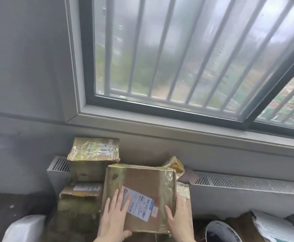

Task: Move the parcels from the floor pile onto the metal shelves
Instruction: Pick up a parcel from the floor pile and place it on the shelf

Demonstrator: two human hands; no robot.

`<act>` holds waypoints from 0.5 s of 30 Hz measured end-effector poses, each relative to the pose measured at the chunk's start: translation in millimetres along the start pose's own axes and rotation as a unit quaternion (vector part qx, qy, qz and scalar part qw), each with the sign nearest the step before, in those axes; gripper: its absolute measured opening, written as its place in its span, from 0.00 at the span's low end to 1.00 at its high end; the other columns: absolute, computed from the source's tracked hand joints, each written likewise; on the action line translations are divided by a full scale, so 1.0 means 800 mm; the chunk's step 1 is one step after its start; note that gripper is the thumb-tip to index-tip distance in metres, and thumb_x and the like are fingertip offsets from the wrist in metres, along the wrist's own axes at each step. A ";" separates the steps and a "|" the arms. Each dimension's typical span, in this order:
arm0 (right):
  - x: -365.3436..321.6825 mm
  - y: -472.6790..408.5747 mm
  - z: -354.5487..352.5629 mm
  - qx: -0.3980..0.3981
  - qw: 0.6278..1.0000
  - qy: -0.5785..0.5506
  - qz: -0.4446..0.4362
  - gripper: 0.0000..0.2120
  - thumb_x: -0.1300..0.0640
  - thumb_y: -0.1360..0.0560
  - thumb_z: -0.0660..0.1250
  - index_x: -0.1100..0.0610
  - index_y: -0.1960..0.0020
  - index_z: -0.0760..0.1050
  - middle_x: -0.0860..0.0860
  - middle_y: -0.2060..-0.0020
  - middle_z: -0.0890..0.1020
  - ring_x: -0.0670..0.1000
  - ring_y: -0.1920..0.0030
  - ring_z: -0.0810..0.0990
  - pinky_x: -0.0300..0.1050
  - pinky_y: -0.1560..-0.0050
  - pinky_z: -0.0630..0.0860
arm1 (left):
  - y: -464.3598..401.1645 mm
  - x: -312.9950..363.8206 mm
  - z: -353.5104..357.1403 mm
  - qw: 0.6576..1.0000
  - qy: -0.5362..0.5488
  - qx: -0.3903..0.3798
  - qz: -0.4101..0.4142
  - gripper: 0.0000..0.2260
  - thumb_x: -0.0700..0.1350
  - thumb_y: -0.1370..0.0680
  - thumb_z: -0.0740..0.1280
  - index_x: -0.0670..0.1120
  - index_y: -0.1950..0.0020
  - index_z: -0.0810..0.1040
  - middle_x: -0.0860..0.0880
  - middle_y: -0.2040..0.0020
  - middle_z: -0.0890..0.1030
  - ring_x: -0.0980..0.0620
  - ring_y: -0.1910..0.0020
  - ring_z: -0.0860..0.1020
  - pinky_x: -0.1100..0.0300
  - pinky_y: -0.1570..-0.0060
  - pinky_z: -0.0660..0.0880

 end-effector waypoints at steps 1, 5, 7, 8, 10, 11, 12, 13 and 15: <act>0.001 -0.003 -0.001 -0.004 1.000 -0.024 0.003 0.31 0.53 0.20 0.64 0.51 0.21 0.54 0.48 0.26 0.65 0.48 0.27 0.64 0.39 0.31 0.60 | 0.000 0.005 0.004 1.000 -0.015 -0.008 -0.005 0.72 0.73 0.58 0.75 0.46 0.21 0.52 0.37 0.21 0.51 0.38 0.23 0.56 0.41 0.34 0.64; 0.016 -0.018 -0.009 -0.007 0.995 -0.093 0.019 0.24 0.57 0.19 0.62 0.48 0.25 0.64 0.47 0.33 0.75 0.48 0.35 0.74 0.42 0.36 0.69 | 0.008 0.013 0.011 0.989 -0.133 -0.047 -0.043 0.68 0.72 0.39 0.72 0.47 0.30 0.18 0.37 0.29 0.21 0.35 0.28 0.26 0.35 0.31 0.31; 0.023 -0.021 -0.012 -0.013 0.995 -0.095 0.018 0.23 0.54 0.19 0.62 0.47 0.25 0.64 0.45 0.33 0.75 0.47 0.34 0.74 0.43 0.36 0.70 | 0.014 0.012 0.018 0.985 -0.153 -0.053 -0.052 0.71 0.71 0.43 0.75 0.47 0.26 0.24 0.36 0.26 0.26 0.33 0.25 0.30 0.32 0.30 0.31; 0.024 -0.022 -0.014 -0.012 0.996 -0.091 0.015 0.23 0.52 0.19 0.62 0.46 0.25 0.65 0.44 0.33 0.75 0.47 0.35 0.74 0.43 0.37 0.70 | 0.017 0.011 0.027 0.985 -0.145 -0.075 -0.054 0.74 0.70 0.49 0.78 0.47 0.23 0.31 0.35 0.23 0.33 0.33 0.23 0.36 0.32 0.29 0.35; 0.026 -0.024 -0.021 -0.003 0.997 -0.075 0.017 0.22 0.48 0.19 0.61 0.42 0.26 0.65 0.42 0.34 0.76 0.46 0.36 0.75 0.43 0.39 0.71 | 0.016 0.018 0.038 0.991 -0.116 -0.058 -0.030 0.75 0.64 0.57 0.82 0.47 0.20 0.44 0.35 0.21 0.45 0.34 0.22 0.48 0.32 0.27 0.45; 0.026 -0.024 -0.025 0.003 0.998 -0.065 0.017 0.21 0.47 0.19 0.60 0.41 0.26 0.65 0.41 0.34 0.76 0.45 0.37 0.76 0.43 0.40 0.71 | 0.013 0.021 0.034 0.992 -0.120 -0.031 -0.019 0.74 0.59 0.58 0.84 0.47 0.20 0.47 0.34 0.21 0.48 0.33 0.22 0.50 0.32 0.27 0.49; 0.024 -0.024 -0.028 0.008 0.999 -0.052 0.013 0.21 0.46 0.18 0.59 0.39 0.26 0.65 0.40 0.35 0.76 0.45 0.38 0.76 0.43 0.41 0.71 | 0.010 0.025 0.026 0.992 -0.124 -0.006 -0.011 0.72 0.55 0.57 0.84 0.47 0.20 0.48 0.34 0.21 0.50 0.33 0.22 0.52 0.31 0.28 0.52; 0.020 -0.024 -0.031 0.010 0.999 -0.037 0.000 0.20 0.46 0.18 0.58 0.38 0.27 0.65 0.38 0.36 0.76 0.45 0.41 0.77 0.42 0.43 0.71 | 0.008 0.030 0.016 0.992 -0.127 0.017 -0.008 0.70 0.50 0.56 0.84 0.47 0.20 0.50 0.34 0.21 0.51 0.33 0.23 0.53 0.31 0.29 0.54; 0.010 -0.022 -0.039 0.015 0.999 -0.011 -0.035 0.19 0.47 0.17 0.56 0.37 0.27 0.65 0.37 0.44 0.79 0.42 0.51 0.77 0.40 0.50 0.71 | 0.007 0.042 0.006 0.992 -0.120 0.037 0.001 0.65 0.41 0.54 0.81 0.48 0.20 0.53 0.34 0.21 0.53 0.33 0.23 0.54 0.31 0.31 0.60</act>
Point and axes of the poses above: each hand's wrist, its own y-axis away from the middle knuckle, its own z-axis out of the palm, x = y × z, the point moved 10 cm from there along -y, towards the middle knuckle
